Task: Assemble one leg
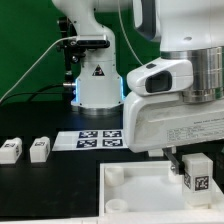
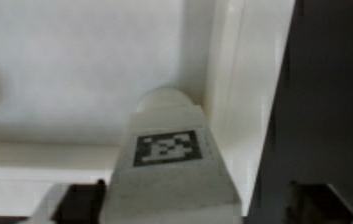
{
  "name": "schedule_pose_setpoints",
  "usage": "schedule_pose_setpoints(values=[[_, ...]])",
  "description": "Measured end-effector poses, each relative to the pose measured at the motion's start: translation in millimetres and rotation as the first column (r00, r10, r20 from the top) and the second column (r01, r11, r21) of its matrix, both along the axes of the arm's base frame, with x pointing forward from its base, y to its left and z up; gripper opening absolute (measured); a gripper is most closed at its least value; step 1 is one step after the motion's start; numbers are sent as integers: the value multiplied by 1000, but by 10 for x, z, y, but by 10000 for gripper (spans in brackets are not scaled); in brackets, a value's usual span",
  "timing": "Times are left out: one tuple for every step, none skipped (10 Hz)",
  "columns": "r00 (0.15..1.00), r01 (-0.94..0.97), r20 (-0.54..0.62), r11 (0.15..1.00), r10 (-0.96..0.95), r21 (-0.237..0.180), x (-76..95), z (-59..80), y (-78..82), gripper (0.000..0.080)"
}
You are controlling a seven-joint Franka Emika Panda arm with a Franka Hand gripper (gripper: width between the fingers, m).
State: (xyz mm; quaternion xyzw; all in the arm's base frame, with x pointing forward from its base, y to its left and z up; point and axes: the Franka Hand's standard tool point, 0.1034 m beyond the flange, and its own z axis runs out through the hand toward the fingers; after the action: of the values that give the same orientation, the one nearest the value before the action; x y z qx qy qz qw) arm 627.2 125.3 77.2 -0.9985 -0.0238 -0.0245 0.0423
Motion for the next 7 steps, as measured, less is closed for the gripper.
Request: schedule_pose_setpoints(values=[[990,143,-15,990,-143,12,-3,0,17,385],[975,223,-25,975,-222,13,-2,-2,-7,311],[954,299,-38,954,-298,13,1,-4,-26,311],[902,430,-51,903,-429,18,1,-10,-32,306],[843,537,-65,843,-535,30,0,-23,-52,301],[734,678,-87,733,-674,45,0,-40,-61,301],[575,818,-118,572,-810,61,-3,-49,-67,300]])
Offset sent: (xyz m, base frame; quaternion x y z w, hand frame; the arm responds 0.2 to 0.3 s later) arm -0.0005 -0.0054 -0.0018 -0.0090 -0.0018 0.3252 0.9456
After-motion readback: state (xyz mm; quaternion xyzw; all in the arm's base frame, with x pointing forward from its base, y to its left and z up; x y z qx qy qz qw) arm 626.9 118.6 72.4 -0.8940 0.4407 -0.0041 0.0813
